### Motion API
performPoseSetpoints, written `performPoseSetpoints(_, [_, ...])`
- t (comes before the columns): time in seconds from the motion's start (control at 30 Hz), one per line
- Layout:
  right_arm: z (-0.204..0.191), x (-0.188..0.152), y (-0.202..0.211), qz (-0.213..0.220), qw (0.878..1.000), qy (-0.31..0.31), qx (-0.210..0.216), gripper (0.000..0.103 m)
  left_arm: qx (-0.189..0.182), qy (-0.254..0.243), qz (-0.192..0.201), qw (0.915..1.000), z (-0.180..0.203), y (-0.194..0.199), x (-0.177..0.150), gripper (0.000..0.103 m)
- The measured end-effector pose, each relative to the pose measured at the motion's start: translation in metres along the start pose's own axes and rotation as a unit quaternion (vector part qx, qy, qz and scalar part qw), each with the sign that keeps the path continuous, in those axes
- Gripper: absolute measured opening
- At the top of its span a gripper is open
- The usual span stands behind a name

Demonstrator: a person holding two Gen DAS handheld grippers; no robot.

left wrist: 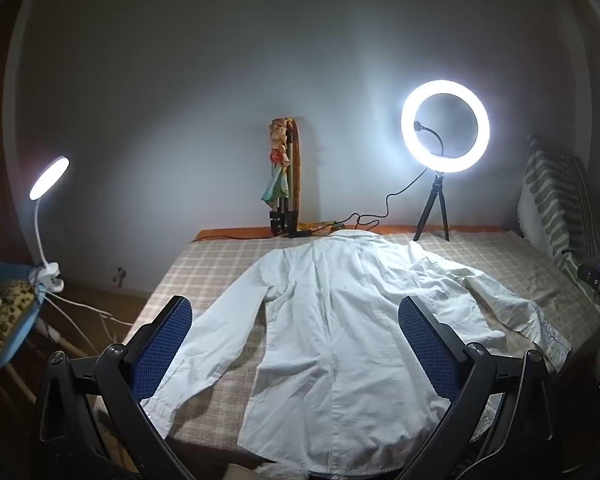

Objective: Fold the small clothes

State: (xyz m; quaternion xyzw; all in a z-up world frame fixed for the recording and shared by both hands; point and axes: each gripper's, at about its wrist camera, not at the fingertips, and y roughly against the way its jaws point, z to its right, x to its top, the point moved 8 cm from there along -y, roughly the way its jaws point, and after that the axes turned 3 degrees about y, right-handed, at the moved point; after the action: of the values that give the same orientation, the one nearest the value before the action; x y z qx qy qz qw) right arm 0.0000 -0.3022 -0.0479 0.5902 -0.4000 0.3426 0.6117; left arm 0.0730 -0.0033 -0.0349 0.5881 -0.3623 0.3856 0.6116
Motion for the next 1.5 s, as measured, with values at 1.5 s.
performPoseSetpoints(1.5, [0.012, -0.004, 0.000, -0.022, 0.998, 0.001, -0.061, 0.101, 0.001, 0.045, 0.013, 0.9989, -0.038, 0.003, 0.003, 0.103])
